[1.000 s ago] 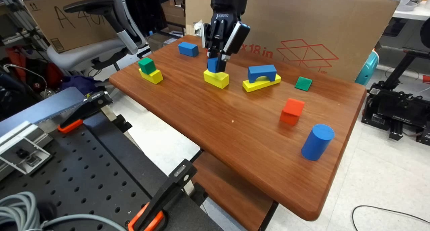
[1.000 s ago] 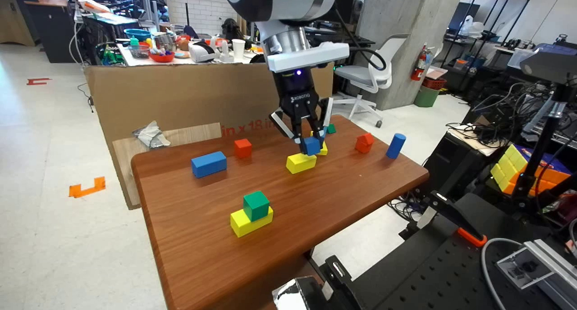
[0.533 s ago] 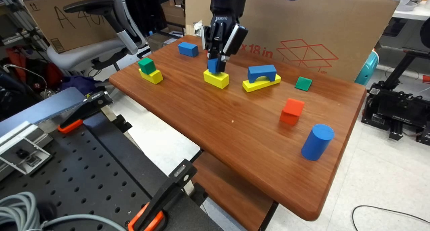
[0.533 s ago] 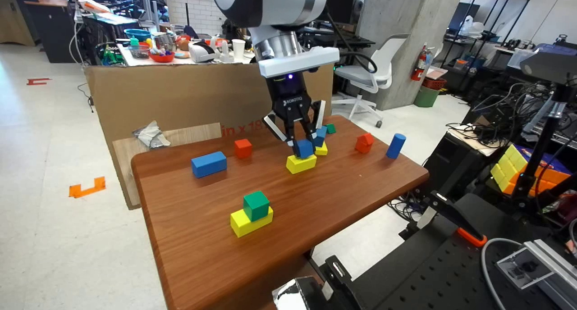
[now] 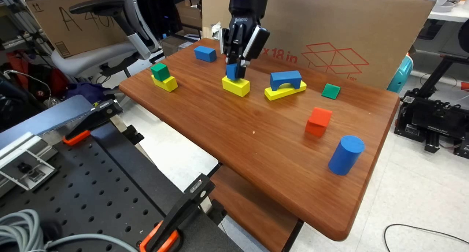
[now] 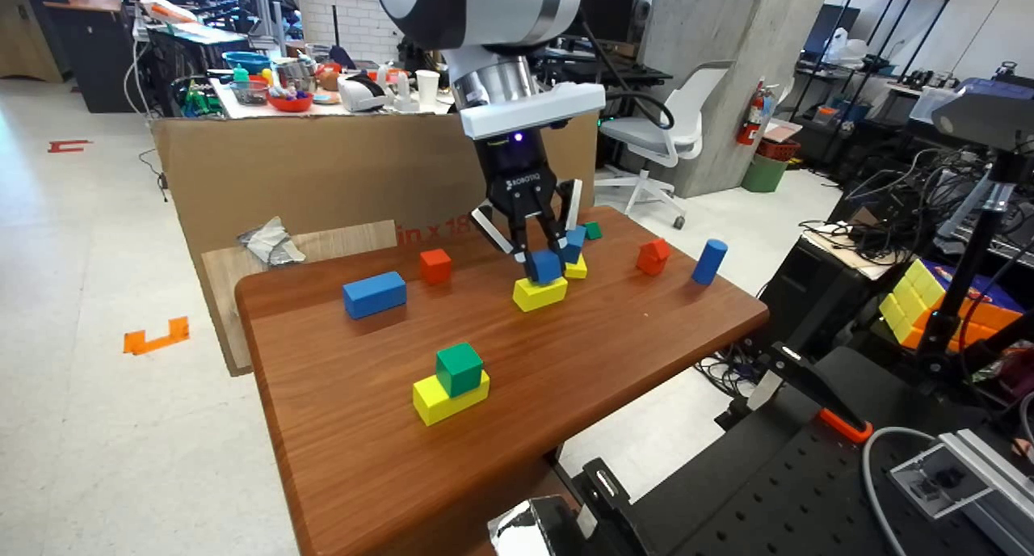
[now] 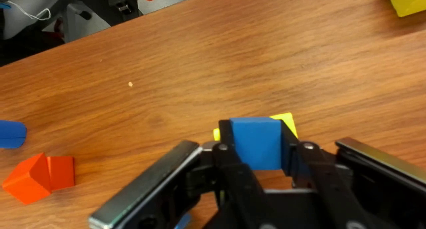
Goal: Remove the blue block from the top of the green block and place it on top of the yellow block in the middle
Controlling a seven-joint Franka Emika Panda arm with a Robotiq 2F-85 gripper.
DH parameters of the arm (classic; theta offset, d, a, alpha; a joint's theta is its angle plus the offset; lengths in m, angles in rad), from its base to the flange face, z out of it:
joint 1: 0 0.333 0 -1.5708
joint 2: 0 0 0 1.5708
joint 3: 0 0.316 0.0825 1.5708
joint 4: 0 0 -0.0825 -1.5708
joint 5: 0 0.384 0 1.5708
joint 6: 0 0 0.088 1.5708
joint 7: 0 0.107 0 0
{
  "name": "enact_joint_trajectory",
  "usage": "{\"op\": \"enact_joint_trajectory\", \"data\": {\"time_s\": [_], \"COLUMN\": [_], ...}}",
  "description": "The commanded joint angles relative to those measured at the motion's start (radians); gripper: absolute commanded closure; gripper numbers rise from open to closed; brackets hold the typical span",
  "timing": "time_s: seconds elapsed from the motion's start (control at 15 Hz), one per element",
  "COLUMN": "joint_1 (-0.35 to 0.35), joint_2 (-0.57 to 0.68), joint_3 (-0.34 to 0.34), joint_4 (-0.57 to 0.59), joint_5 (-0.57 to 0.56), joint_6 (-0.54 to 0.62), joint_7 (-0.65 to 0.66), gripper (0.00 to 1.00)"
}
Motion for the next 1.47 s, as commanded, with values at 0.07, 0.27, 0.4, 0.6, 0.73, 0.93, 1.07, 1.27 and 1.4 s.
{"op": "enact_joint_trajectory", "data": {"time_s": [0.07, 0.27, 0.4, 0.6, 0.73, 0.93, 1.07, 1.27, 1.4], "joint_1": [0.022, 0.025, 0.025, 0.024, 0.024, 0.025, 0.026, 0.024, 0.025], "joint_2": [0.05, 0.059, 0.065, 0.066, 0.068, 0.073, 0.076, 0.08, 0.076], "joint_3": [-0.014, -0.013, -0.013, -0.013, -0.014, -0.015, -0.016, -0.014, -0.013], "joint_4": [0.076, 0.094, 0.107, 0.115, 0.118, 0.124, 0.126, 0.132, 0.128], "joint_5": [-0.017, -0.022, -0.022, -0.022, -0.022, -0.024, -0.023, -0.018, -0.02], "joint_6": [-0.078, -0.099, -0.107, -0.104, -0.103, -0.105, -0.106, -0.118, -0.125], "joint_7": [0.02, 0.024, 0.024, 0.024, 0.024, 0.026, 0.029, 0.034, 0.033], "gripper": [0.92, 0.92, 0.92, 0.92, 0.92, 0.92, 0.92, 0.41, 0.39]}}
